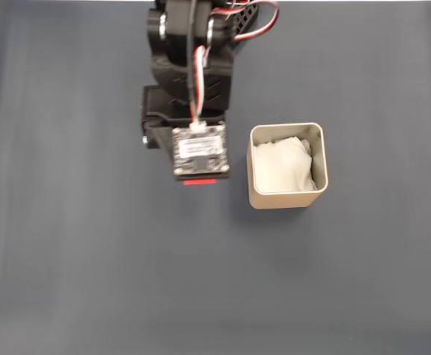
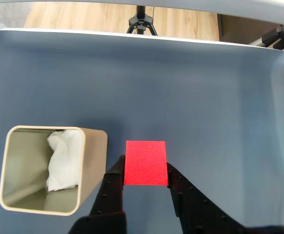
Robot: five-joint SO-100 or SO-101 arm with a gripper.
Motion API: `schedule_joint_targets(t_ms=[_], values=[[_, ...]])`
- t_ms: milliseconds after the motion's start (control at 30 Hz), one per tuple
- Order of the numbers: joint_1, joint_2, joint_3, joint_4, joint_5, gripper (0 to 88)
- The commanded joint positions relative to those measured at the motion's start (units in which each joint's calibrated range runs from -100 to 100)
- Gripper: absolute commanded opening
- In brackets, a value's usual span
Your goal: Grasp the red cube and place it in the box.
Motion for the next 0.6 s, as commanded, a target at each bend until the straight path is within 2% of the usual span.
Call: schedule_joint_targets(t_ms=[0, 567], values=[[-2.29, -3.49, -0.43, 0.81, -0.49, 0.2], [-11.30, -9.47, 0.30, 3.11, -0.49, 0.2]])
